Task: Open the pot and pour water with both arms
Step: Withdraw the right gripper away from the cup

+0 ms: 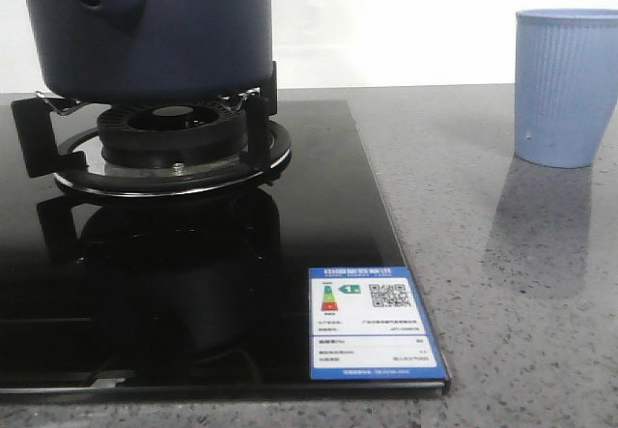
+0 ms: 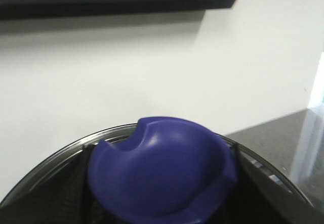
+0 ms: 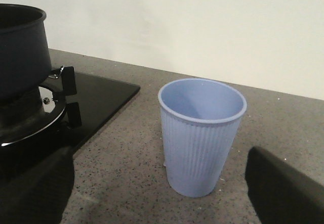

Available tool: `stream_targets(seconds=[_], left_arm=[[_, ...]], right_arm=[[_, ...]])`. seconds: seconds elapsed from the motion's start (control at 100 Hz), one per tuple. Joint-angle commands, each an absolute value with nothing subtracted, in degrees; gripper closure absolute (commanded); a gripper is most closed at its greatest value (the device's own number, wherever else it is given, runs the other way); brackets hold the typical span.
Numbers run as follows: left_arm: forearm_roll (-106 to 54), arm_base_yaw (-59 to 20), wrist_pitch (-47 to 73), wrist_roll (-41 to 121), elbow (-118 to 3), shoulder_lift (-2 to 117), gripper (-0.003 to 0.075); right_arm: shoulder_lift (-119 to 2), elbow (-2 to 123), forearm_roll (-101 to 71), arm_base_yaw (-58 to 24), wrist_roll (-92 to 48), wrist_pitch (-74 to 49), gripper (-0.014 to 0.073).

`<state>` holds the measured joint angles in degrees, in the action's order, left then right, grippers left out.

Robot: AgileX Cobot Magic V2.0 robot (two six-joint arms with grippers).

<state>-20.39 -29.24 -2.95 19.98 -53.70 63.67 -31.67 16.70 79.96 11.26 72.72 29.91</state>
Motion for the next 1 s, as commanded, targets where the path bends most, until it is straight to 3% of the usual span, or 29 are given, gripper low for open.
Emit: stream_targets(seconds=[0.0,0.99], left_arm=[[-20.2,-30.6,-11.4,19.8,-55.8,64.0,0.0365],[-20.2,-31.1,-13.6,19.8,-55.8,73.4,0.0365]], right_arm=[[-30.9,18.2,78.7,11.6,73.3,31.3,-0.0028],[-30.5,18.2,79.3,11.6,73.4,32.6,-0.0028]])
